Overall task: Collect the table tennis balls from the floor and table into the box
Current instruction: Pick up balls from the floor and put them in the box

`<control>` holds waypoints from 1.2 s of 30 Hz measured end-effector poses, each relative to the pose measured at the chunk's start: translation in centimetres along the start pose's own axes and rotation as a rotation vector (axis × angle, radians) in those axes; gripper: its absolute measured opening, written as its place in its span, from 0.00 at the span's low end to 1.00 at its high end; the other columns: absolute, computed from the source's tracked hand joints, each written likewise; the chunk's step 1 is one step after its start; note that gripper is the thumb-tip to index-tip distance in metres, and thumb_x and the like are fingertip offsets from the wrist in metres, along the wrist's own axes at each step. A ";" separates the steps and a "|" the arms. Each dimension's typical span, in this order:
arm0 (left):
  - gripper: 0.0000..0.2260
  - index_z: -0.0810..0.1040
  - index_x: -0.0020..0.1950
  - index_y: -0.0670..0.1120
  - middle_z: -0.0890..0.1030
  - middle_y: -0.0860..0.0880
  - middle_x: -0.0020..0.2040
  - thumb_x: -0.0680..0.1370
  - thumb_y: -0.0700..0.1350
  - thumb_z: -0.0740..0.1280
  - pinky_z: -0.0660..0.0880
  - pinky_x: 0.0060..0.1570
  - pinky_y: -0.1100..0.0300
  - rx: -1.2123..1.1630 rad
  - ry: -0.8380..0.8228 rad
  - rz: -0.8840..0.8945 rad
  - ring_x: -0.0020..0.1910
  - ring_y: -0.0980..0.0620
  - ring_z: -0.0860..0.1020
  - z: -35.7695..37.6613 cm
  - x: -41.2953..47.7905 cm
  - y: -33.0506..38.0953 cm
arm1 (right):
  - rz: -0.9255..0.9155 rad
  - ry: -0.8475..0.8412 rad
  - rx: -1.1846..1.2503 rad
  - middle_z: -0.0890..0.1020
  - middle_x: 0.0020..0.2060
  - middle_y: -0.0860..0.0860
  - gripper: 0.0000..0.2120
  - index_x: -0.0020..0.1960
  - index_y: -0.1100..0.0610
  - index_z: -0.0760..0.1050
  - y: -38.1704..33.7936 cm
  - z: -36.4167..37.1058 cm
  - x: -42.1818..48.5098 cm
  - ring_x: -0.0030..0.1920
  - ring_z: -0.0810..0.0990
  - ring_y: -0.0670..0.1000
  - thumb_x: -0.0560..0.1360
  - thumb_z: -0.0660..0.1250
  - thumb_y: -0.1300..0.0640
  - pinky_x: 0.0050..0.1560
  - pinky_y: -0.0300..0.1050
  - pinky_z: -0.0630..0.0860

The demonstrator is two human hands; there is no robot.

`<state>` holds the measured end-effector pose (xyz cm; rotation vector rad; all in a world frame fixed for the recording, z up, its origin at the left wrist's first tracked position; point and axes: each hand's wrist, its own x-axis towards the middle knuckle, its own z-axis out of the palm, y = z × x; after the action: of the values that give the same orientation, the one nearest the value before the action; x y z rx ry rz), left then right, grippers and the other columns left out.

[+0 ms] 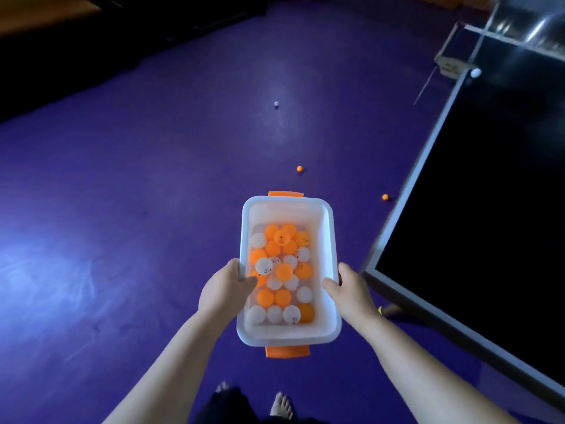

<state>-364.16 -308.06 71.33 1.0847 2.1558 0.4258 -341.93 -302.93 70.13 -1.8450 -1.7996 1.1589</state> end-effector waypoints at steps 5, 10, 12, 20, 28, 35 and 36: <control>0.10 0.62 0.36 0.46 0.69 0.50 0.31 0.72 0.44 0.63 0.61 0.29 0.57 -0.028 0.129 -0.053 0.29 0.49 0.65 -3.7 8.8 2.1 | -0.037 0.033 0.023 0.66 0.29 0.50 0.15 0.35 0.58 0.60 -6.1 1.7 8.9 0.29 0.62 0.48 0.74 0.63 0.58 0.26 0.40 0.58; 0.08 0.64 0.37 0.45 0.70 0.50 0.33 0.72 0.44 0.64 0.62 0.30 0.58 -0.003 0.075 0.065 0.30 0.49 0.66 -7.6 19.4 5.6 | -0.006 0.138 0.032 0.61 0.29 0.47 0.18 0.34 0.55 0.55 -11.0 2.2 17.8 0.29 0.57 0.46 0.74 0.63 0.58 0.27 0.40 0.54; 0.10 0.64 0.37 0.46 0.69 0.50 0.32 0.72 0.45 0.64 0.61 0.29 0.58 0.024 0.047 0.106 0.30 0.50 0.65 -9.3 23.4 7.1 | 0.056 0.156 0.062 0.62 0.29 0.48 0.17 0.34 0.56 0.56 -12.6 2.5 21.1 0.29 0.58 0.47 0.74 0.63 0.57 0.28 0.42 0.55; 0.08 0.74 0.45 0.42 0.76 0.48 0.36 0.74 0.46 0.62 0.65 0.30 0.57 0.122 -0.073 0.195 0.32 0.49 0.70 -10.1 36.9 14.6 | 0.265 0.262 0.206 0.67 0.29 0.48 0.14 0.34 0.56 0.59 -14.2 2.3 31.2 0.30 0.63 0.48 0.73 0.63 0.60 0.30 0.44 0.59; 0.07 0.73 0.43 0.41 0.75 0.50 0.35 0.74 0.46 0.63 0.65 0.31 0.58 0.150 -0.265 0.287 0.32 0.51 0.70 -5.2 47.4 26.4 | 0.412 0.359 0.261 0.69 0.32 0.52 0.12 0.36 0.61 0.64 -10.6 -4.6 43.3 0.33 0.66 0.49 0.71 0.64 0.58 0.32 0.45 0.63; 0.05 0.74 0.42 0.43 0.75 0.50 0.33 0.71 0.44 0.66 0.66 0.30 0.58 0.148 -0.294 0.321 0.31 0.51 0.70 -3.3 56.0 37.3 | 0.434 0.379 0.260 0.75 0.34 0.54 0.08 0.39 0.61 0.68 -10.0 -11.5 54.8 0.34 0.73 0.50 0.72 0.64 0.57 0.33 0.45 0.69; 0.05 0.74 0.42 0.43 0.76 0.49 0.34 0.71 0.44 0.66 0.66 0.30 0.58 0.142 -0.295 0.323 0.31 0.51 0.71 -3.1 57.3 38.5 | 0.431 0.381 0.249 0.76 0.34 0.54 0.08 0.39 0.60 0.69 -10.1 -12.3 56.4 0.34 0.74 0.51 0.72 0.64 0.56 0.33 0.45 0.70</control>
<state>-368.31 -239.14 70.50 1.4847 1.7780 0.2385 -346.70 -244.63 66.74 -2.1755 -1.0360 1.0154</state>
